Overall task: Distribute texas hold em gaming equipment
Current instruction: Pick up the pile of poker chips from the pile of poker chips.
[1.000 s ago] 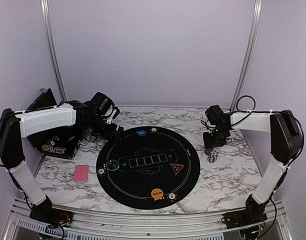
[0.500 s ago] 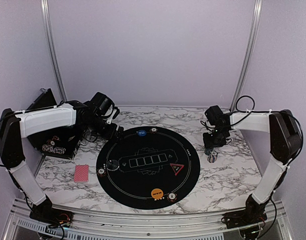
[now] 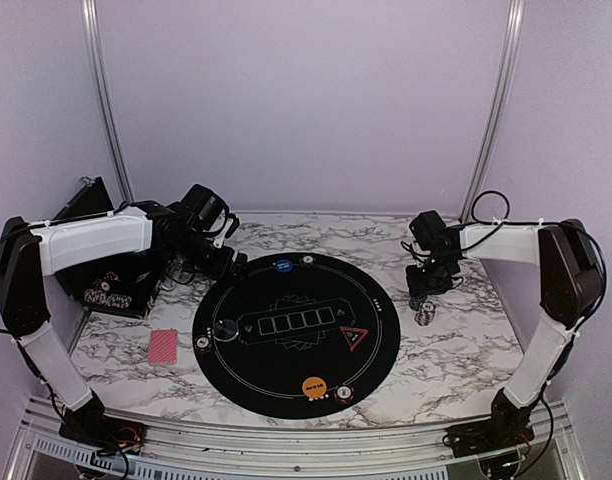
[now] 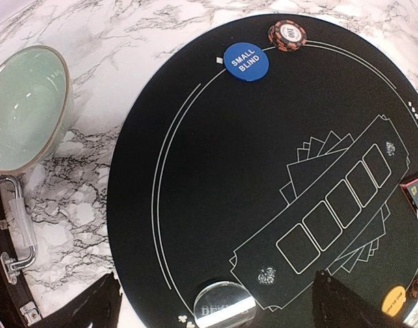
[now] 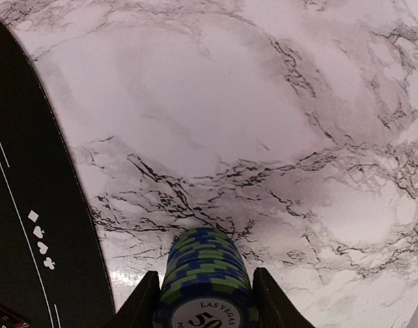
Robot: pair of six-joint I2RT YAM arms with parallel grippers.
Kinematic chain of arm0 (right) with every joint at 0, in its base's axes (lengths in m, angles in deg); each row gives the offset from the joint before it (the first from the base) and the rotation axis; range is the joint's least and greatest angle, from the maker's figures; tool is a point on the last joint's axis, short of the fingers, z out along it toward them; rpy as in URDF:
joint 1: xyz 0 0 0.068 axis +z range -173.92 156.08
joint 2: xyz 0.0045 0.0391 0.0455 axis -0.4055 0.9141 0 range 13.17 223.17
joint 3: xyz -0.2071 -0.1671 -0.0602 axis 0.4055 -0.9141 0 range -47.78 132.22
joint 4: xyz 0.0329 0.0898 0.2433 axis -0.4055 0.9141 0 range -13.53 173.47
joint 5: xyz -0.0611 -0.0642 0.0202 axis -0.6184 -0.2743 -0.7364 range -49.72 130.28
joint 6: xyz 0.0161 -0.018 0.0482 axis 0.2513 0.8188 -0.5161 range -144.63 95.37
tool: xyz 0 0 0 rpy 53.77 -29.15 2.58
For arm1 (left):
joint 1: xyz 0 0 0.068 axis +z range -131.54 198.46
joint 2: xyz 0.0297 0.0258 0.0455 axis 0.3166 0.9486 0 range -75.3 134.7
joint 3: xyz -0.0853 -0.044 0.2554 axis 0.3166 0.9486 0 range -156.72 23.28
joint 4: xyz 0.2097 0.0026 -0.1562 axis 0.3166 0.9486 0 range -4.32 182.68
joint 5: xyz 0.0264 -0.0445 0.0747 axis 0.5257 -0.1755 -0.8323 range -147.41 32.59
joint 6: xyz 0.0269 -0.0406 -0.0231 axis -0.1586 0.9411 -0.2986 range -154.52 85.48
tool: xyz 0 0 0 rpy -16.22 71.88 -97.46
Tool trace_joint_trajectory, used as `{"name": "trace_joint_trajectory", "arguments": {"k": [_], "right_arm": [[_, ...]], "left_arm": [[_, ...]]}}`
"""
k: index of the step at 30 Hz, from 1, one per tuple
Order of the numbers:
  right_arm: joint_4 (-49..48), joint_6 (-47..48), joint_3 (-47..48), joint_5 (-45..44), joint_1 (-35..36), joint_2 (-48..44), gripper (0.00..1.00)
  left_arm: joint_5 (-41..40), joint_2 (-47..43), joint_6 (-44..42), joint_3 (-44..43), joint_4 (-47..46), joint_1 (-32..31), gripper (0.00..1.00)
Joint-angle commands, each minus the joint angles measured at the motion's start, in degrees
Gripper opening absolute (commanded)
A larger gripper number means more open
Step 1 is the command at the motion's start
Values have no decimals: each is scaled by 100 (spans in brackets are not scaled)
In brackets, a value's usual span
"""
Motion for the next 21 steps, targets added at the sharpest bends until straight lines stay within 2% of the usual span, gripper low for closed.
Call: {"name": "trace_joint_trajectory", "arguments": {"k": [1,21], "right_arm": [[89,-26,292,-58,-49,-113,27],[313,0,638,-102,-15,-170,26]], "left_arm": [[36,-126,-51,67,-63,52,99],[36,-165,-48,71,-66,53,99]]}}
